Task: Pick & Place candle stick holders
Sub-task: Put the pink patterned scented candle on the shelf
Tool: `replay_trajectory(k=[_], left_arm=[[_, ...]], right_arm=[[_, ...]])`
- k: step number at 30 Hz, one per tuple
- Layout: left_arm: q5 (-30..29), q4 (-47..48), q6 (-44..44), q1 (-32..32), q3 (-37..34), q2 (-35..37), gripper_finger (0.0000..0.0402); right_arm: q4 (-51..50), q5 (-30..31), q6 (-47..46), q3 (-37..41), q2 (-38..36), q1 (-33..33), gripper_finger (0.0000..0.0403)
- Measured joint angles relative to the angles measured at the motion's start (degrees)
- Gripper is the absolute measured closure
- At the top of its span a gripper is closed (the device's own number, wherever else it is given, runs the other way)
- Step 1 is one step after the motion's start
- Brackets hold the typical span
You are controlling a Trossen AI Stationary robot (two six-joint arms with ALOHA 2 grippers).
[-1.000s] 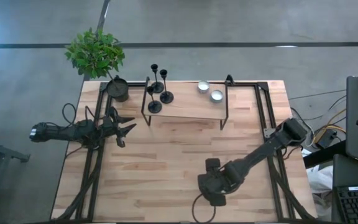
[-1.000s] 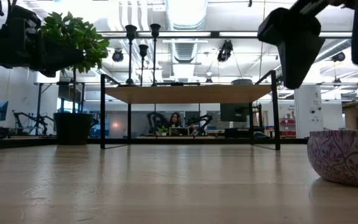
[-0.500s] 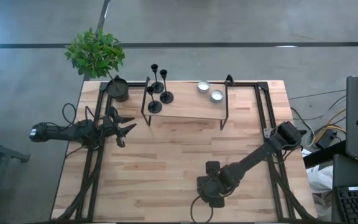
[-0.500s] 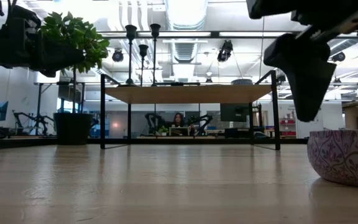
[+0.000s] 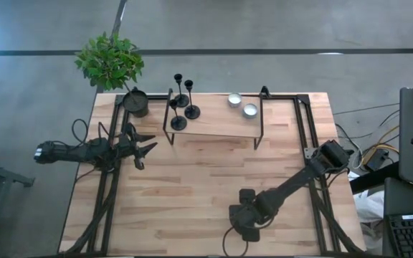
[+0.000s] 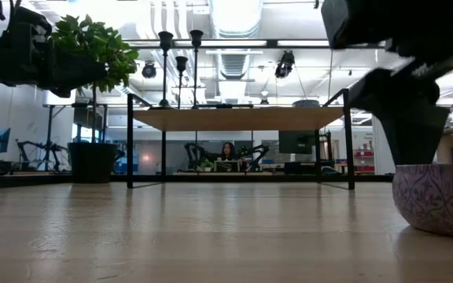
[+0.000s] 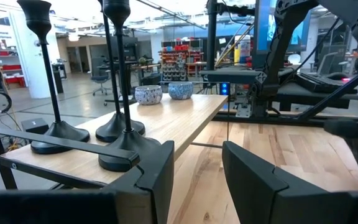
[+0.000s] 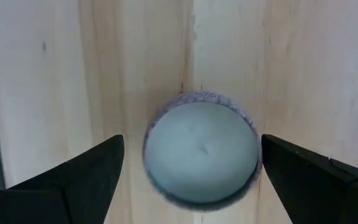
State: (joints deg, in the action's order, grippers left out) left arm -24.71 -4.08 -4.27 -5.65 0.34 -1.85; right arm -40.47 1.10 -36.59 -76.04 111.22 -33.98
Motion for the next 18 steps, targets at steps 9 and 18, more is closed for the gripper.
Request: replay_trajectory(k=[9, 18], left_arm=[[0.0, 0.0, 0.0, 0.0, 0.0, 0.0, 0.0259], [0.0, 0.0, 0.0, 0.0, 0.0, 0.0, 0.0259]], right_arm=[[5.8, 0.0, -3.8, 5.8, 0.0, 0.0, 0.0035], [8.7, 0.3, -4.0, 6.9, -0.2, 0.0, 0.0035]])
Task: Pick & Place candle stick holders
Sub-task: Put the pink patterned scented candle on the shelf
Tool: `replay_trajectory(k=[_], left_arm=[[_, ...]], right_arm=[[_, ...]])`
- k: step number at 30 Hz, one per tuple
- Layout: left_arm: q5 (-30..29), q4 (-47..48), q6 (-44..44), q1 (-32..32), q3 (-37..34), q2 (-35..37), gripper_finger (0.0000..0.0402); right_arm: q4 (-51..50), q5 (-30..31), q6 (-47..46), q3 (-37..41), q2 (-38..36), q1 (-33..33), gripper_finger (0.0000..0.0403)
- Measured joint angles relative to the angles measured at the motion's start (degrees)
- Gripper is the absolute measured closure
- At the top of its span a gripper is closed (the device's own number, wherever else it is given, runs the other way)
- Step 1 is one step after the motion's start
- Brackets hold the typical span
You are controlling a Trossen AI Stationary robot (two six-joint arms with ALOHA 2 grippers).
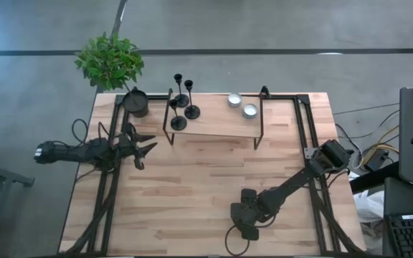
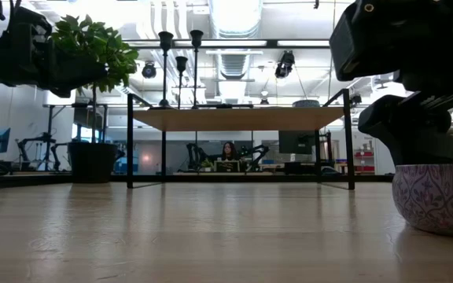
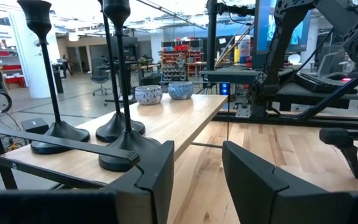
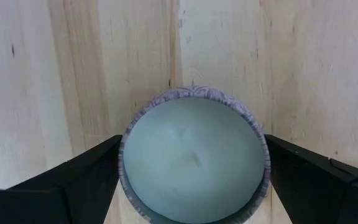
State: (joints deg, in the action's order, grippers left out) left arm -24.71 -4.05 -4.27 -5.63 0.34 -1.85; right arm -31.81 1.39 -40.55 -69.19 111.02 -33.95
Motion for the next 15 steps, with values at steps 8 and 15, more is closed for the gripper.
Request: replay_trajectory(k=[8, 15], left_arm=[[0.0, 0.0, 0.0, 0.0, 0.0, 0.0, 0.0259], [0.0, 0.0, 0.0, 0.0, 0.0, 0.0, 0.0259]], right_arm=[[1.3, 0.1, 0.0, 0.1, 0.0, 0.2, 0.0035], [1.1, 0.1, 0.0, 0.1, 0.1, 0.5, 0.0067]])
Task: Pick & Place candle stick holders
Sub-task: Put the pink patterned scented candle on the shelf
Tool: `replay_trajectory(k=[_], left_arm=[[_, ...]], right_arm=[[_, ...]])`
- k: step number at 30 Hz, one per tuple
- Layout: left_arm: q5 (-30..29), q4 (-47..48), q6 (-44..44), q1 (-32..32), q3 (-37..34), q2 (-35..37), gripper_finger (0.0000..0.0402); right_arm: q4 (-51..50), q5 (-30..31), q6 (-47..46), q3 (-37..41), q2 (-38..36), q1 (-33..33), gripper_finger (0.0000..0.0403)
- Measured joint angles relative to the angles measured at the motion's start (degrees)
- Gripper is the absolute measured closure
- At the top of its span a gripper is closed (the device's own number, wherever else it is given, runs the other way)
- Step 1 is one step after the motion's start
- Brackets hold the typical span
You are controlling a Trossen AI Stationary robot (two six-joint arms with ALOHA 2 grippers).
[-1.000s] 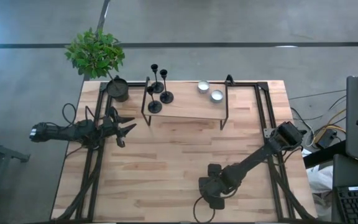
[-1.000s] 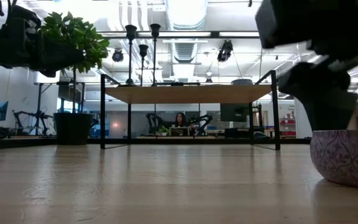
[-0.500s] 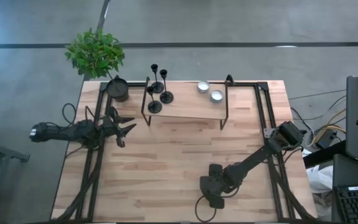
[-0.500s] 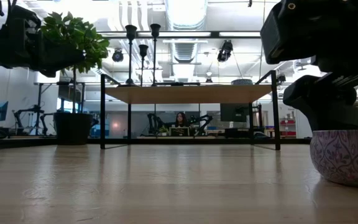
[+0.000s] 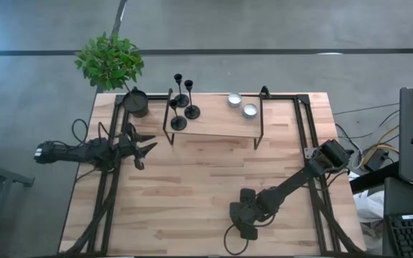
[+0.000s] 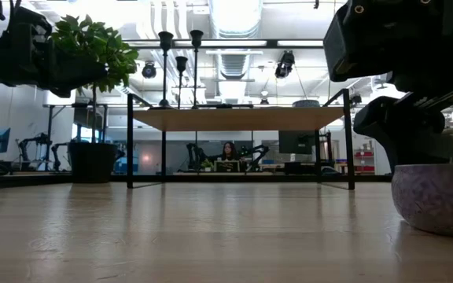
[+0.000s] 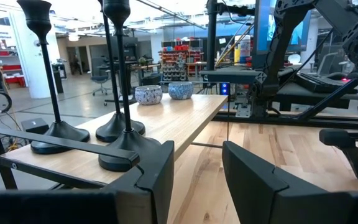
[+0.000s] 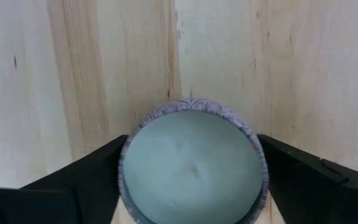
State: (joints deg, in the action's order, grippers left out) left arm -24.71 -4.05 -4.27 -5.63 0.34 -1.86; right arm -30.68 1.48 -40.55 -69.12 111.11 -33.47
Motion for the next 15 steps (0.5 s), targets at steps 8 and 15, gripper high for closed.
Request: replay_trajectory(k=[8, 15], left_arm=[[0.0, 0.0, 0.0, 0.0, 0.0, 0.0, 0.0259], [0.0, 0.0, 0.0, 0.0, 0.0, 0.0, 0.0259]], right_arm=[[0.0, -0.2, 0.0, 0.0, 0.0, 0.0, 0.0115], [-0.8, -0.7, 0.0, 0.1, -0.8, 0.0, 0.0115]])
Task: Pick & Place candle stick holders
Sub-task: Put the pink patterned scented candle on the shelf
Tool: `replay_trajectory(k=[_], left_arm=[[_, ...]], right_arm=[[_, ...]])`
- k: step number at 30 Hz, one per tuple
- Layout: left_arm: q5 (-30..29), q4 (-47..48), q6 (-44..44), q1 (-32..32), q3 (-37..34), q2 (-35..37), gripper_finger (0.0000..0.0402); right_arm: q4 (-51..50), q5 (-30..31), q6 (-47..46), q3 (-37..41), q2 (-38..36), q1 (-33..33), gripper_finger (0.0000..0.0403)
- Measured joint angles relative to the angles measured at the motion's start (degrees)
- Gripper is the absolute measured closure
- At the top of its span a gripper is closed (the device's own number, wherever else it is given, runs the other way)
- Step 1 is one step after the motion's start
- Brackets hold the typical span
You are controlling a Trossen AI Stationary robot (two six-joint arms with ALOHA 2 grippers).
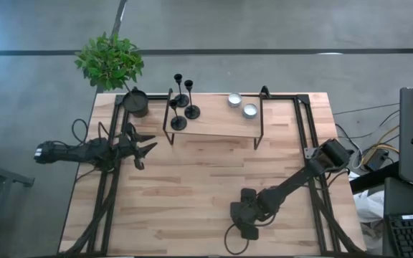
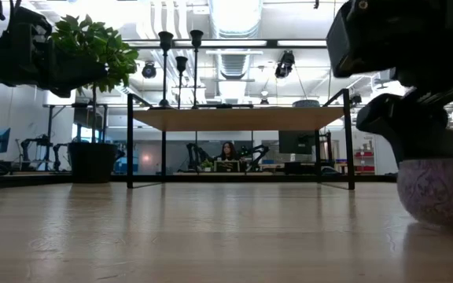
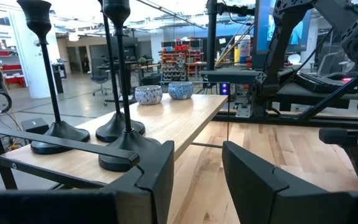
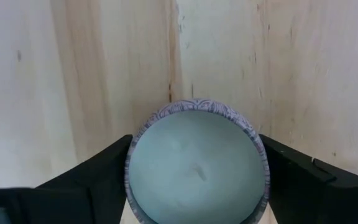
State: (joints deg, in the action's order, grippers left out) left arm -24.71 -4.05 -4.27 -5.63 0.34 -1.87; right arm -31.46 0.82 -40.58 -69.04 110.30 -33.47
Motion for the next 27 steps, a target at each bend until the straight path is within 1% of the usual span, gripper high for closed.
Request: replay_trajectory(k=[5, 8, 17, 23, 27], left_arm=[[0.0, 0.0, 0.0, 0.0, 0.0, 0.0, 0.0259], [0.0, 0.0, 0.0, 0.0, 0.0, 0.0, 0.0259], [0.0, 0.0, 0.0, 0.0, 0.0, 0.0, 0.0259], [0.0, 0.0, 0.0, 0.0, 0.0, 0.0, 0.0259], [0.0, 0.0, 0.0, 0.0, 0.0, 0.0, 0.0259]], right_arm=[[-2.8, 0.0, 0.0, -0.5, -2.1, 0.0, 0.0115], [-5.6, 0.2, 0.6, -1.4, -2.6, 0.0, 0.0115], [-9.4, 0.2, 1.8, -4.8, -3.8, 0.0, 0.0114], [-16.1, 0.2, 2.1, -8.6, -3.8, 0.3, 0.0113], [-21.3, -0.4, 2.1, -12.2, -3.8, 1.6, 0.0113]])
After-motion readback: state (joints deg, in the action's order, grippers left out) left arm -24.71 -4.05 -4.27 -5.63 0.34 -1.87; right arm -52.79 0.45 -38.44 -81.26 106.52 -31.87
